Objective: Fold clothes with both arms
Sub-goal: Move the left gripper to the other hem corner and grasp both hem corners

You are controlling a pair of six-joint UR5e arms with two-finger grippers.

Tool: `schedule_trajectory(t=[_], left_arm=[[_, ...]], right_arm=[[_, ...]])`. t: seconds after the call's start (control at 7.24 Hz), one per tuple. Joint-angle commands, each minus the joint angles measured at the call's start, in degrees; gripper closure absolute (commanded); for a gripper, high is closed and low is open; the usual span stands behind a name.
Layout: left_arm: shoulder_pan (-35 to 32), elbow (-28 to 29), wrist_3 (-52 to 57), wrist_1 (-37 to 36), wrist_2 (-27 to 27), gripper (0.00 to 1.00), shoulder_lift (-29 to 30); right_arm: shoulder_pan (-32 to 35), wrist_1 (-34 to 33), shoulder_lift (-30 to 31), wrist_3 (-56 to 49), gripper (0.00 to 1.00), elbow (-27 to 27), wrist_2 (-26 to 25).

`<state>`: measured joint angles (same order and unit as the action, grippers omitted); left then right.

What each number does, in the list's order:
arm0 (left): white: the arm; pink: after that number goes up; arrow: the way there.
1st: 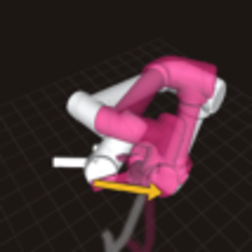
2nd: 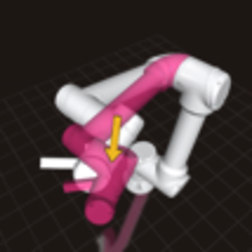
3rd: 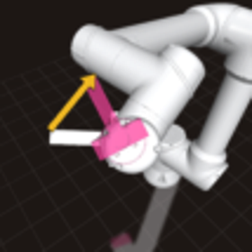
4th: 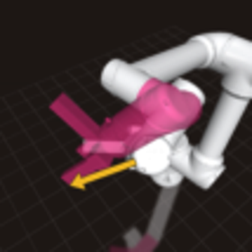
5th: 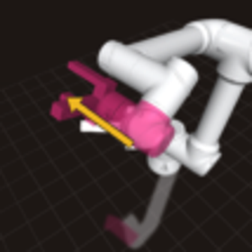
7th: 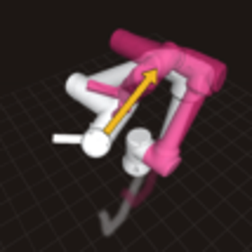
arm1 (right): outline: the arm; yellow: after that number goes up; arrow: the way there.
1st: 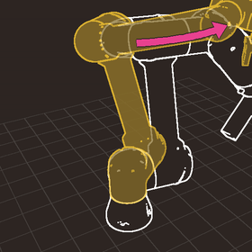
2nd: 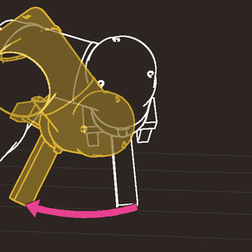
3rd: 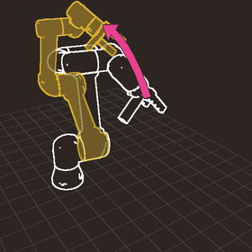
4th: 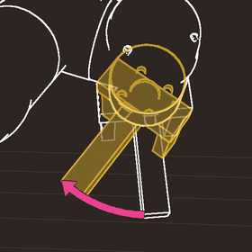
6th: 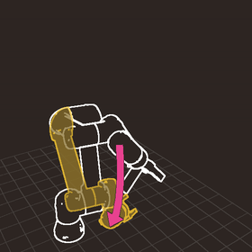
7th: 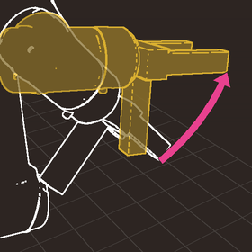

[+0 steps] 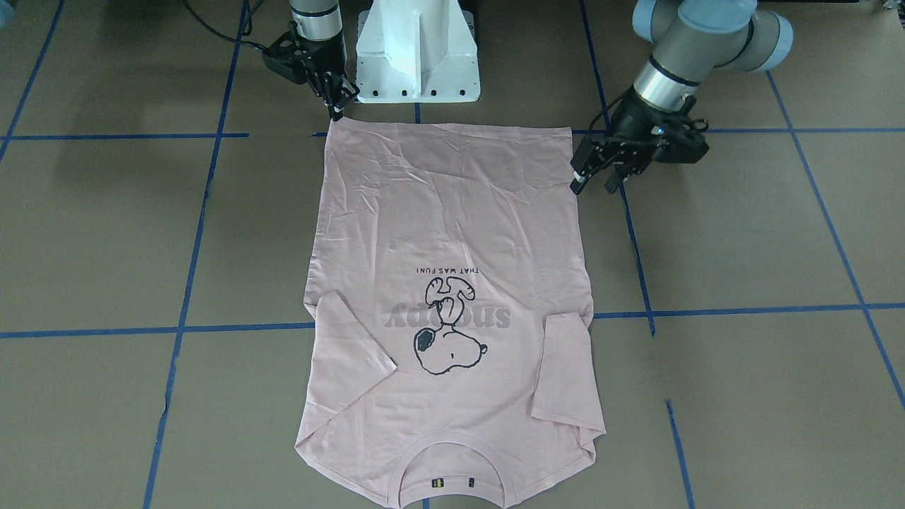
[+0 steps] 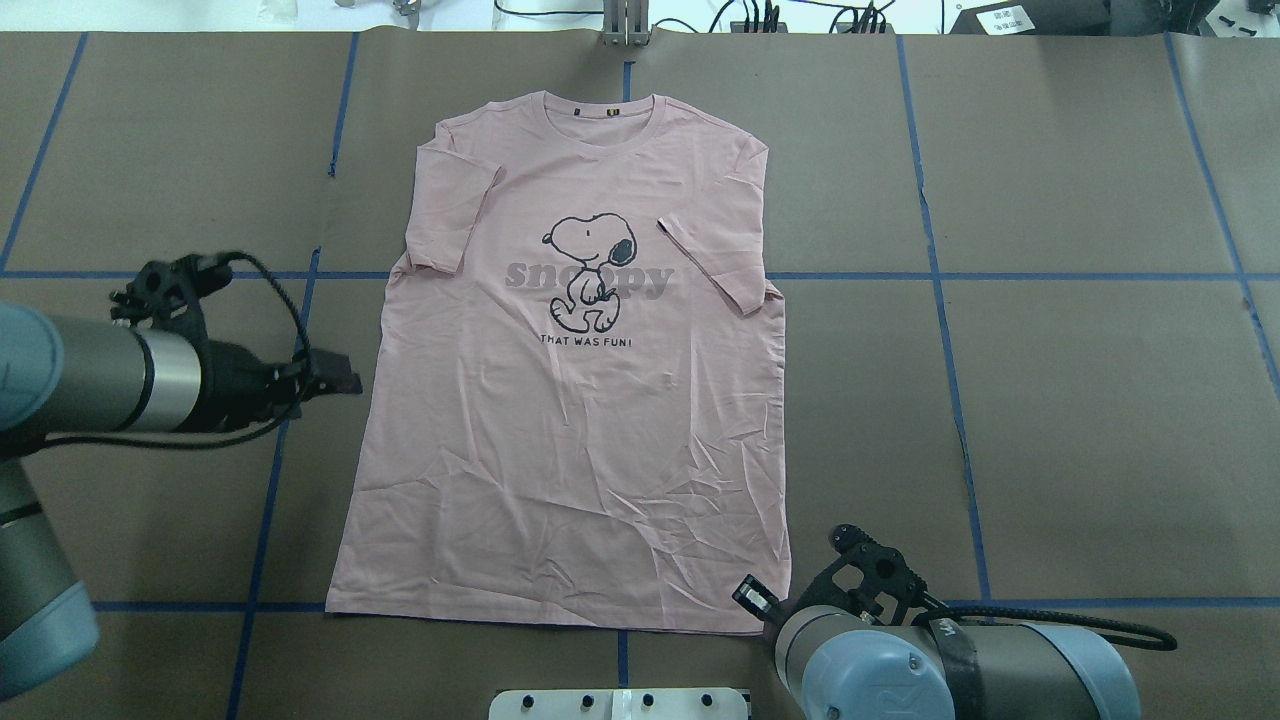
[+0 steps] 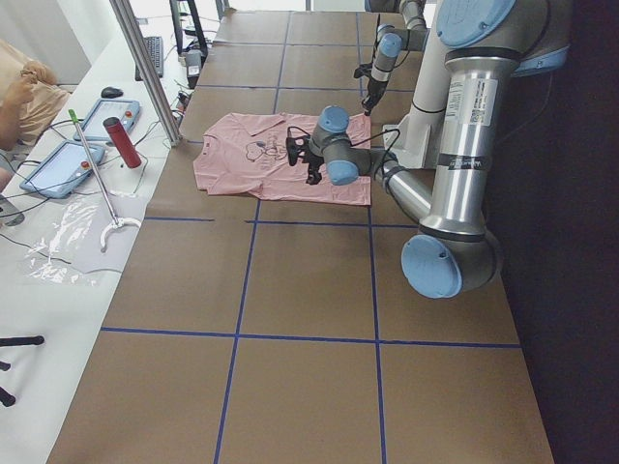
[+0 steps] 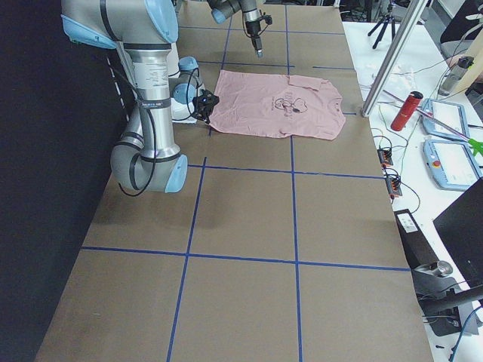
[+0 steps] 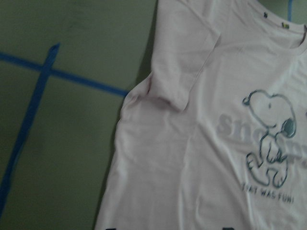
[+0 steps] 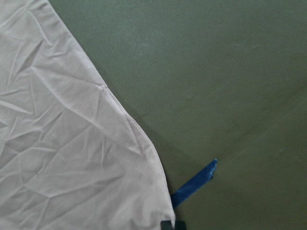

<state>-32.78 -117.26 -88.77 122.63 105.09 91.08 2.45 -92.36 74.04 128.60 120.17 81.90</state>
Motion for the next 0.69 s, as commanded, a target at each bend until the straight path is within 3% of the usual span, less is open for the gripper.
schedule_trajectory(t=[0.0, 0.14, 0.55], left_arm=[[10.7, -2.4, -11.6, -0.4, -5.8, 0.29, -6.3], [15.9, -1.8, -14.4, -0.5, -8.7, 0.32, -6.1], [18.3, -0.4, -14.5, -1.2, -10.8, 0.41, -5.5]], right_arm=[[0.0, 0.0, 0.1, 0.1, 1.00, 0.1, -0.1], [0.0, 0.0, 0.2, 0.1, 1.00, 0.1, -0.1], [-0.1, 0.0, 0.6, 0.1, 1.00, 0.0, -0.3]])
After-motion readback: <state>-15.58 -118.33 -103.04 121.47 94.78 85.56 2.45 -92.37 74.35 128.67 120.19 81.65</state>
